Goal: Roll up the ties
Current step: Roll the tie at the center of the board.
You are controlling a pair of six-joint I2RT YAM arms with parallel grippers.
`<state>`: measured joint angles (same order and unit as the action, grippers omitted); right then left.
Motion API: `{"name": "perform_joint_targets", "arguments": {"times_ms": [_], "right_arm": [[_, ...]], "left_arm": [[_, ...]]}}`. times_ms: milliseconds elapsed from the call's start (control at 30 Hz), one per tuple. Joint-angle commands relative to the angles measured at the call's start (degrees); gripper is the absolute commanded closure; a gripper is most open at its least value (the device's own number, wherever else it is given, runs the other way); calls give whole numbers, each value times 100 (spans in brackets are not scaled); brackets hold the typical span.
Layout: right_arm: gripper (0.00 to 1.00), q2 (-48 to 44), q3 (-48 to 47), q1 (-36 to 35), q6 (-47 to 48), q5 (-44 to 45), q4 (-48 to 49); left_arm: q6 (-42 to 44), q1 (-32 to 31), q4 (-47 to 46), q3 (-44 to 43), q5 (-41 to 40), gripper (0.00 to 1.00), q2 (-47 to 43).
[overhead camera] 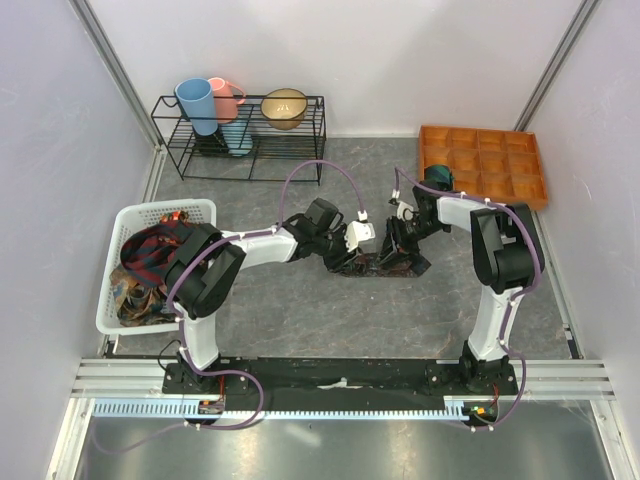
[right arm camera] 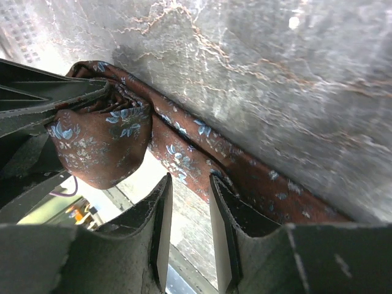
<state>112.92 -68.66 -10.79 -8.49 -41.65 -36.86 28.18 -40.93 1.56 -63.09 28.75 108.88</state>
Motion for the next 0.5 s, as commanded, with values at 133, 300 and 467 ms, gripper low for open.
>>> {"name": "perform_joint_targets", "arguments": {"times_ms": [133,300,467], "right_arm": [[63,573,2,6,181,710,-23],[64,538,2,50,304,755,-137],[64,257,-199,42,436,431,-190]], "left_arm": [[451,-73,863,-484,-195,96,-139],[670,-108,1179,-608,-282,96,-60],[847,-240,1601,-871,-634,96,449]]}}
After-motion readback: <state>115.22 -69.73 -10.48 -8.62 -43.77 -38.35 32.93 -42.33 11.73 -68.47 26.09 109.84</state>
